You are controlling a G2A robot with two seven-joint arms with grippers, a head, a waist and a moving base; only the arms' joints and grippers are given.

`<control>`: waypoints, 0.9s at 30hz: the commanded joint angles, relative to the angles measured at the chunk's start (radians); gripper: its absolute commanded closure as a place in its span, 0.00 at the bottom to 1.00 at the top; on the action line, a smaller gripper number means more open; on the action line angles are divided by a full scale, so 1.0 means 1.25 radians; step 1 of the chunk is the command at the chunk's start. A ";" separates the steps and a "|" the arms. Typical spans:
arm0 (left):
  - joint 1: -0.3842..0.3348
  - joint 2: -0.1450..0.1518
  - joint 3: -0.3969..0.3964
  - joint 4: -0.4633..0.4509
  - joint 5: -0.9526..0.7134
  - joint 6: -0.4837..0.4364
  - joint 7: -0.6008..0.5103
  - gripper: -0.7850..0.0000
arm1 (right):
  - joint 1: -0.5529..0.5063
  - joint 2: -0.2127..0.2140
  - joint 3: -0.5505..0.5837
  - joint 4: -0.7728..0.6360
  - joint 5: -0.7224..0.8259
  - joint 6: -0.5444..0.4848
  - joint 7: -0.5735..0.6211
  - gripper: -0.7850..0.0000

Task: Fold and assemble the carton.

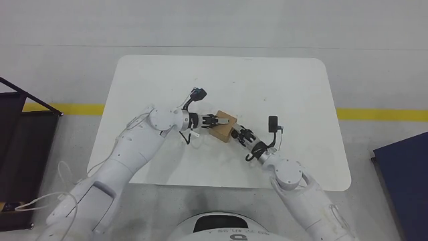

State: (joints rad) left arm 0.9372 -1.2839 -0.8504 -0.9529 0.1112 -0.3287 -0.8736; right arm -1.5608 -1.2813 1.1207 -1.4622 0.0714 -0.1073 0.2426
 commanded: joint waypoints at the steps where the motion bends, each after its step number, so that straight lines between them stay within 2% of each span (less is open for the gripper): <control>1: -0.001 0.000 -0.001 -0.002 -0.004 0.000 -0.001 0.13 | -0.002 0.002 0.012 -0.014 0.009 -0.004 0.002 0.68; 5: 0.005 0.000 -0.012 -0.006 -0.042 -0.006 -0.002 0.00 | -0.018 0.009 0.056 -0.062 0.022 -0.016 0.005 0.67; 9: 0.020 -0.002 -0.029 -0.016 -0.126 -0.015 -0.011 0.00 | -0.040 0.017 0.097 -0.120 0.016 -0.024 0.007 0.65; 12: 0.035 -0.004 -0.052 -0.018 -0.221 -0.026 -0.015 0.00 | -0.054 0.020 0.110 -0.171 0.004 -0.026 0.015 0.67; 13: 0.038 -0.003 -0.058 -0.016 -0.235 -0.030 -0.016 0.00 | -0.057 0.021 0.110 -0.186 -0.007 -0.025 0.020 0.72; 14: 0.040 -0.002 -0.063 -0.014 -0.240 -0.034 -0.017 0.00 | -0.059 0.022 0.106 -0.198 -0.020 -0.021 0.026 0.81; 15: 0.041 0.000 -0.071 -0.012 -0.244 -0.040 -0.016 0.00 | -0.060 0.023 0.100 -0.209 -0.038 -0.016 0.034 0.98; 16: 0.044 0.004 -0.080 -0.011 -0.244 -0.044 -0.012 0.00 | -0.058 0.023 0.093 -0.217 -0.053 -0.010 0.041 1.00; 19: 0.061 0.019 -0.125 -0.017 -0.247 -0.058 -0.004 0.00 | -0.047 0.022 0.068 -0.225 -0.099 0.015 0.054 1.00; 22: 0.090 0.045 -0.195 -0.046 -0.227 -0.069 0.000 0.00 | -0.020 0.021 0.032 -0.214 -0.189 0.058 0.055 1.00; 24: 0.118 0.068 -0.254 -0.095 -0.192 -0.068 -0.002 0.00 | -0.001 0.018 0.005 -0.205 -0.239 0.090 0.048 1.00; 27: 0.191 0.100 -0.351 -0.214 -0.146 -0.041 -0.005 0.00 | 0.026 0.014 -0.025 -0.194 -0.314 0.135 0.026 1.00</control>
State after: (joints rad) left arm 1.1389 -1.1713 -1.2417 -1.1615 -0.0863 -0.3946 -0.8794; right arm -1.5367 -1.2626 1.0981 -1.7067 -0.2920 0.0451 0.2849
